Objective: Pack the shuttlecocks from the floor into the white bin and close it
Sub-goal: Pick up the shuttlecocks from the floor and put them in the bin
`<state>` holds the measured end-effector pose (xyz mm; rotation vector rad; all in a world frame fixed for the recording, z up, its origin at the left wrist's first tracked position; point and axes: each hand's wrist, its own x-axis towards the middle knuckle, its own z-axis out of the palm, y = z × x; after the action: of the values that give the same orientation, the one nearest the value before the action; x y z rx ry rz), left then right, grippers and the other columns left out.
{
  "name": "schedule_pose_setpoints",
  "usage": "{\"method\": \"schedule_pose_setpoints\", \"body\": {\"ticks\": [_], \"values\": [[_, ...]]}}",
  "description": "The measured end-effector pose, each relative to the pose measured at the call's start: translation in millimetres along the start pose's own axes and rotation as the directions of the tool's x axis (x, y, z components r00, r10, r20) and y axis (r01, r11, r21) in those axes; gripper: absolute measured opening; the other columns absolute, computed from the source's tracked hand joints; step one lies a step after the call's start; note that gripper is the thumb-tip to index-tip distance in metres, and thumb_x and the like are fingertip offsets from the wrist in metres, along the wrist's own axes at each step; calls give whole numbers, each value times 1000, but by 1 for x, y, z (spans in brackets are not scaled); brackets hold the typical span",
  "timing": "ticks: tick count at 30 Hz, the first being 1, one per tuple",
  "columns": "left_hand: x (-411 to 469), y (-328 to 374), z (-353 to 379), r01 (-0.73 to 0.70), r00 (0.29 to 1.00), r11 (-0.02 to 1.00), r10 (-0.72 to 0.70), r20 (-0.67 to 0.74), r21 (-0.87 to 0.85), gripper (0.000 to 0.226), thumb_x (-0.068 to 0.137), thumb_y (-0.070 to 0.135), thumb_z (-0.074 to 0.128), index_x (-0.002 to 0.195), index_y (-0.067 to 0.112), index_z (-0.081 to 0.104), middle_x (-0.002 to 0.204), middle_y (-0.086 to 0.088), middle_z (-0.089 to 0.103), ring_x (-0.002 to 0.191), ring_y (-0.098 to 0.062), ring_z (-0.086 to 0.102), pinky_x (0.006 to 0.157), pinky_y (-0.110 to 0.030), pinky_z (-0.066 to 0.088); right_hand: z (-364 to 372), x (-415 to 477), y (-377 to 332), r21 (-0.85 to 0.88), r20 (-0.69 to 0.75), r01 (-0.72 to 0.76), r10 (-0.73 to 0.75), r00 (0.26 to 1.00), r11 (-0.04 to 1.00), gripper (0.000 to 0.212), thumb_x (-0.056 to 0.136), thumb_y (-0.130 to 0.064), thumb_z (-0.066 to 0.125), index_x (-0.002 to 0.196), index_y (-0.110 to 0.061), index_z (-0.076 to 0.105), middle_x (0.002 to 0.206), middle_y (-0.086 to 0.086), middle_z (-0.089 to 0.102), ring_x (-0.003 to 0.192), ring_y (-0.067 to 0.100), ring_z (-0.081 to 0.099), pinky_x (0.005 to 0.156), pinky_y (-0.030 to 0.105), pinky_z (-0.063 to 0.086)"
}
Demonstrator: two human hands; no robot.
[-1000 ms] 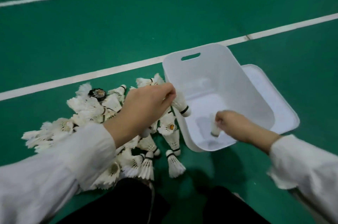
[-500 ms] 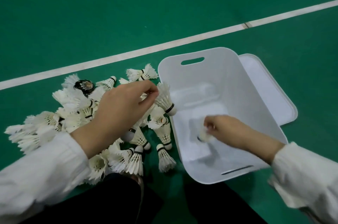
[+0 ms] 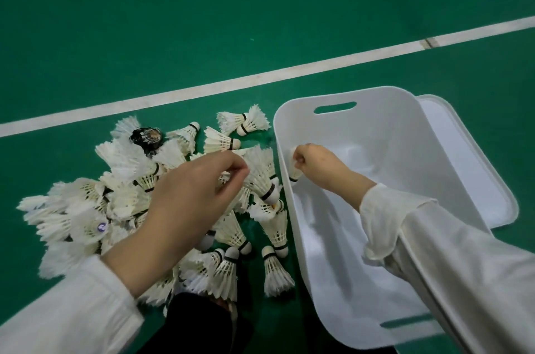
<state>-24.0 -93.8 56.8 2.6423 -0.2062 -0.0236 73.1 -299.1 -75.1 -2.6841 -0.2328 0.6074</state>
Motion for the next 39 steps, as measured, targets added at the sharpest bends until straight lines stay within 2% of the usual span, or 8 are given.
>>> {"method": "schedule_pose_setpoints", "body": {"ticks": [7, 12, 17, 24, 28, 32, 35, 39], "values": [[6, -4, 6, -14, 999, 1000, 15, -41, 20, 8, 87, 38, 55, 86, 33, 61, 68, 28, 51, 55, 6, 49, 46, -16, 35, -11, -10, -6, 187, -152, 19, 10, 988, 982, 34, 88, -16, 58, 121, -12, 51, 124, 7, 49, 107, 20, 52, 91, 26, 38], [11, -4, 8, -7, 998, 1000, 7, -64, -7, 13, 88, 40, 52, 90, 32, 62, 74, 27, 52, 56, 8, 46, 46, -16, 27, -59, -69, -46, 357, -455, 289, -105, 884, 888, 22, 91, -6, 51, 108, -17, 60, 104, -8, 55, 80, 1, 51, 74, 11, 39], [8, 0, 6, -68, 991, 998, 67, -116, -1, 13, 89, 38, 55, 89, 28, 63, 64, 20, 53, 50, 5, 42, 44, -17, 26, -56, -98, -82, 310, -184, 474, -437, 880, 824, 36, 89, -18, 59, 124, -17, 50, 123, -5, 45, 80, -9, 48, 75, 5, 38], [4, 4, -5, -113, 981, 994, 112, -156, 2, 15, 86, 38, 52, 85, 27, 63, 74, 15, 63, 56, -8, 50, 49, -20, 36, -55, -101, -95, 197, -190, 410, -375, 907, 891, 64, 86, -26, 63, 139, -34, 28, 129, -3, 45, 88, 2, 39, 82, 25, 42], [3, 8, -11, -145, 981, 989, 138, -134, -39, 24, 87, 47, 46, 90, 27, 60, 73, 22, 52, 56, -3, 51, 48, -20, 39, -65, -104, -100, 142, -196, 415, -385, 902, 899, 45, 83, -29, 65, 122, -29, 42, 112, -1, 51, 81, 12, 49, 76, 35, 48], [8, 9, -22, -39, 995, 956, 12, -96, -291, 39, 84, 52, 36, 110, 25, 46, 86, 21, 49, 60, 1, 55, 48, -15, 45, -96, -109, -82, 344, -381, 261, -120, 917, 902, 36, 77, -32, 72, 96, -25, 42, 86, -9, 54, 71, 12, 54, 60, 29, 42], [11, -2, -27, -15, 998, 963, 0, -56, -268, 31, 84, 49, 45, 104, 26, 45, 92, 18, 49, 74, 1, 54, 58, -13, 45, -116, -110, -38, 566, -502, 150, 194, 843, 811, 42, 72, -29, 76, 94, -21, 41, 80, -4, 57, 73, 21, 59, 65, 36, 48], [9, -20, -12, -54, 998, 997, 56, 38, -51, 9, 88, 24, 55, 86, 15, 56, 83, 5, 53, 79, -12, 54, 66, -23, 41, -70, -91, 23, 502, -219, -249, 400, 890, 828, 45, 72, -19, 75, 101, -12, 40, 81, 7, 60, 70, 24, 54, 58, 31, 36]]}}
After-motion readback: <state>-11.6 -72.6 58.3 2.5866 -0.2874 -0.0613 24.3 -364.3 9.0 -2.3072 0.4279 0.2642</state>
